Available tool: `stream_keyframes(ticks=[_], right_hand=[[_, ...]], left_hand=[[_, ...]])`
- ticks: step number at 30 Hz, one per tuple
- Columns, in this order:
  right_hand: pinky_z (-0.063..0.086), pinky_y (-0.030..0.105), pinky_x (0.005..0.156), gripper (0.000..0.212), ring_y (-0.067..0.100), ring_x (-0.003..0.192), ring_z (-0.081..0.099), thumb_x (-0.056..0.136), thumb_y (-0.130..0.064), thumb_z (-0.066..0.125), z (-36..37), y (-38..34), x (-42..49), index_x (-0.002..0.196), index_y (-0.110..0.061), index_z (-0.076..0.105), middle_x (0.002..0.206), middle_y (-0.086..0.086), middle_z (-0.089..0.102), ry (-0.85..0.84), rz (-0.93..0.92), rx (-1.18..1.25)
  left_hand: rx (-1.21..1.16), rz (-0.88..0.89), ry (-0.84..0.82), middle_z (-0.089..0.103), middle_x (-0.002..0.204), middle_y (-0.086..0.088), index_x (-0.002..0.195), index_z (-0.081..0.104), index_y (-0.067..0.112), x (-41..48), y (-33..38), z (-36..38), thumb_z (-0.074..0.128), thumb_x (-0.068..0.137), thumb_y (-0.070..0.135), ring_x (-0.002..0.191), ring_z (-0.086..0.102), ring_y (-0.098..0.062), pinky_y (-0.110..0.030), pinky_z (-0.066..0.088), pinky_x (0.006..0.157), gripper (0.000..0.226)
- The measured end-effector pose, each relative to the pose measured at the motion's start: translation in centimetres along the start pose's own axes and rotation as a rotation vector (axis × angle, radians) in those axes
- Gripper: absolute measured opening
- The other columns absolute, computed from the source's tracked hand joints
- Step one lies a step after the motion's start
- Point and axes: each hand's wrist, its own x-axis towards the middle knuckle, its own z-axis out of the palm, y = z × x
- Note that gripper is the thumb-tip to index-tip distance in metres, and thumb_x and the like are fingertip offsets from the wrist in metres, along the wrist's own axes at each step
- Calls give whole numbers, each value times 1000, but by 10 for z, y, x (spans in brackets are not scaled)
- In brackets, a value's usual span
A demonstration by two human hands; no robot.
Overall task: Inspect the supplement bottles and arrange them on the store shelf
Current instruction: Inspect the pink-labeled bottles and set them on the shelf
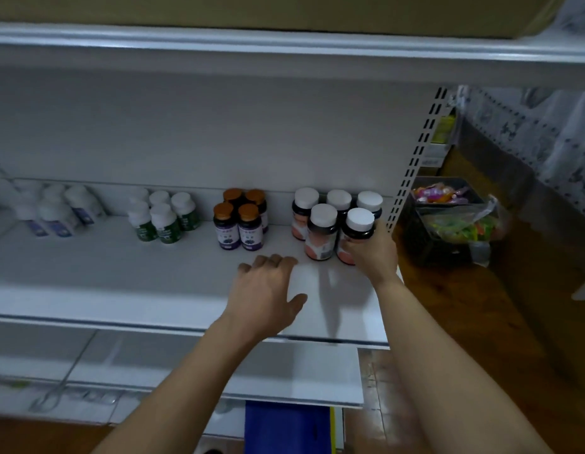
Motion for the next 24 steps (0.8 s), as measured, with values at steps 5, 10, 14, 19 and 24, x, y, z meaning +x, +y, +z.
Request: stream_keyframes(ticks=[5,10,14,19,24], right_hand=[[48,34,81,53,28,108,62,73,-22,82,-3,11,-13,117,-11,54,116,9,66,-17,59,89],[43,29,82,63,17,102,54,72,-17,84,-17,27,-54,122,-18,47,114,-2,59,-127,145,213],[43,25,85,70,11,105,56,71,-21,86,-36,40,-95,130,-22,49,115,-10,59,-206,140,258],[54,27,86,56,4,104,62,71,-30,86,-65,45,-119,120,-31,59,110,-19,66,-317,99,229],[59,34,83,67,11,105,66,69,-38,84,-97,35,-135,129,-29,55,116,-8,68,-317,144,338]], left_hand=[[-46,-45,-27,47,142,4,144,36,26,-20,10,9,52,92,53,128,43,-20,-37,34,102,61],[-73,-49,-35,47,141,5,144,34,28,-33,26,20,53,91,55,128,43,-18,-34,34,101,62],[-105,-16,-31,47,141,4,145,34,26,-41,36,23,55,90,53,128,43,-19,-33,35,100,65],[-162,78,-91,29,153,7,152,15,29,-50,53,24,61,87,54,138,27,-14,-31,26,110,83],[-240,184,-110,-14,156,22,148,-25,34,-58,68,16,71,76,58,143,-5,-3,-25,8,116,122]])
